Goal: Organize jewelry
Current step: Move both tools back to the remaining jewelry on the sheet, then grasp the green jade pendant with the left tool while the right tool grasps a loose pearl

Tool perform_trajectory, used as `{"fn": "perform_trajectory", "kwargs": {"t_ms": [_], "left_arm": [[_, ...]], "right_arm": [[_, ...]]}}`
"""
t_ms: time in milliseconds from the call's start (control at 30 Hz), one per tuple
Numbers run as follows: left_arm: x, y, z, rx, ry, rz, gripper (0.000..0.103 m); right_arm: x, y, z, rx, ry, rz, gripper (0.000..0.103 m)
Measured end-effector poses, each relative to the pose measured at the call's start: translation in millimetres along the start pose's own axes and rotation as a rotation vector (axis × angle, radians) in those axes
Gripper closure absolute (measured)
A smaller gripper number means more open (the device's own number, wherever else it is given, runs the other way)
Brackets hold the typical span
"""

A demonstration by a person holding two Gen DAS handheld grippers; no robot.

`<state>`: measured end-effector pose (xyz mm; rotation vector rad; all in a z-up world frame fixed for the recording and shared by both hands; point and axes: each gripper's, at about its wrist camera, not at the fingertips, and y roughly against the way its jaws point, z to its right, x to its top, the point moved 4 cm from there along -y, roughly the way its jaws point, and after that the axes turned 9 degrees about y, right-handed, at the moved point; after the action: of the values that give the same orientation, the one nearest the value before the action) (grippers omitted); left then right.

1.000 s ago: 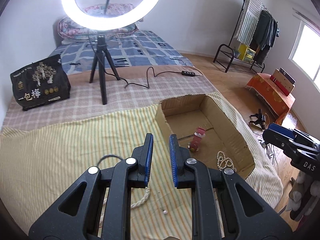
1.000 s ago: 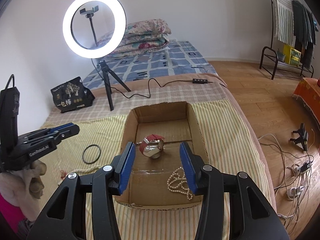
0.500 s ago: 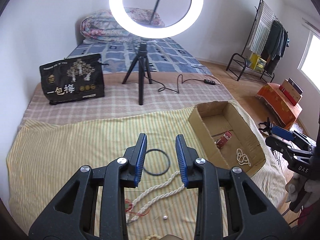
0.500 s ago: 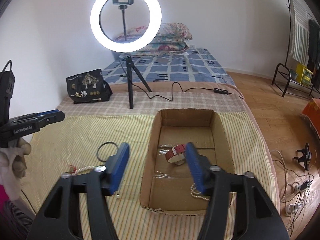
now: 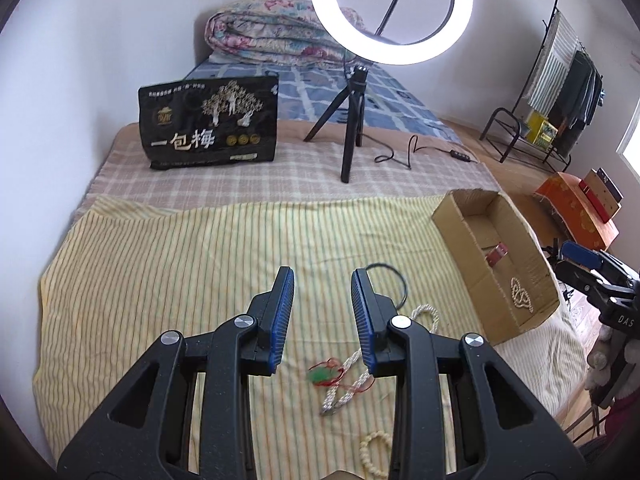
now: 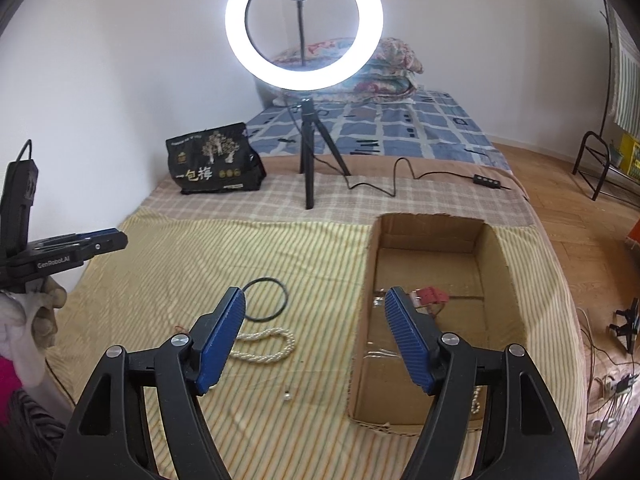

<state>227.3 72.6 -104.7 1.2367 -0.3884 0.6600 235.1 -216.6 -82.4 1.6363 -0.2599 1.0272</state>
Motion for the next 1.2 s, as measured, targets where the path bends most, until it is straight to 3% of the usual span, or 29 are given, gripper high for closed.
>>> {"fn": "perform_trajectory", "kwargs": {"t_ms": [400, 767, 1033, 1200], "left_arm": [[-37.4, -20.6, -25.9, -0.029, 0.053, -0.128, 0.074], [-67.3, -49.4, -7.6, -0.069, -0.001, -0.235, 0.074], [-83.6, -87.6, -15.8, -0.060, 0.093, -0.357, 0.074], [-87.0, -104.7, -23.4, -0.042, 0.157, -0.393, 0.073]], "right_arm": [[-23.9, -23.2, -46.8, 0.088, 0.083, -0.078, 0.031], [-63.5, -51.0, -82.8, 0.156, 0.090, -0.154, 0.031], [-94.0, -71.2, -108.0, 0.193, 0.140, -0.231, 0.031], [-98.9, -80.6, -115.4, 0.208, 0.148, -0.258, 0.034]]}}
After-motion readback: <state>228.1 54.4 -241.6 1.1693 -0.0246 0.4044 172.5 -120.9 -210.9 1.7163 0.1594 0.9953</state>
